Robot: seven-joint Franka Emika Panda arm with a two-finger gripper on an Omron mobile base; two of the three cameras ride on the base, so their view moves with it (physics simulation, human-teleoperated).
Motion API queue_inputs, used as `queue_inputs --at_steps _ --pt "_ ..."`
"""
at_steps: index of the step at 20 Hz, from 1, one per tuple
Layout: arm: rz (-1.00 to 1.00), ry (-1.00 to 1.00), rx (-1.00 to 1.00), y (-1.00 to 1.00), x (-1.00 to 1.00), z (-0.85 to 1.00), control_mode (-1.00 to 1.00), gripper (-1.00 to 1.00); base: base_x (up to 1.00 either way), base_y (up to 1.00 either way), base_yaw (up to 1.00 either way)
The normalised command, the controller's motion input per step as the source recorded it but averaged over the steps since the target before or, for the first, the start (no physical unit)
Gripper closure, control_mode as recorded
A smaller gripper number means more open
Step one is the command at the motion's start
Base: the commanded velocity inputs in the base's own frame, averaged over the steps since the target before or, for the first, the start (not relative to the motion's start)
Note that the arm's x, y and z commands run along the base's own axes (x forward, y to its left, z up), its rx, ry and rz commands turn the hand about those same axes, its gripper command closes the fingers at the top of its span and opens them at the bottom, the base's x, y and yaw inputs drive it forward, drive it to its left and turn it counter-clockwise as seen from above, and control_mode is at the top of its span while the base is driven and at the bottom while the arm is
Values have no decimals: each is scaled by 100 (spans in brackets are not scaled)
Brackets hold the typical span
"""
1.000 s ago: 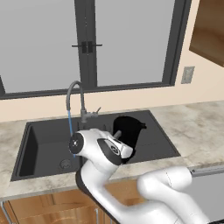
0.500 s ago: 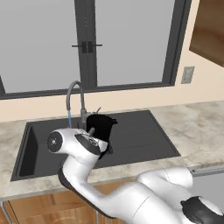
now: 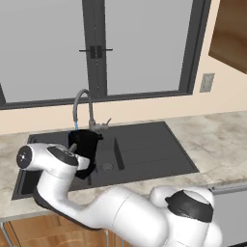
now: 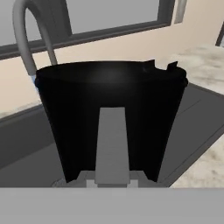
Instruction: Turn on the sink faucet and place the jug under the water for a few seconds to fill it up.
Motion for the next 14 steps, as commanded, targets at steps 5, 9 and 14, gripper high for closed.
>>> queue_inputs --at_steps 5,9,14 --pt "0 1 0 42 39 -27 -100 100 0 0 0" --pt "0 3 0 26 40 -39 -100 100 0 0 0" --pt "0 3 0 27 40 -39 -100 100 0 0 0"
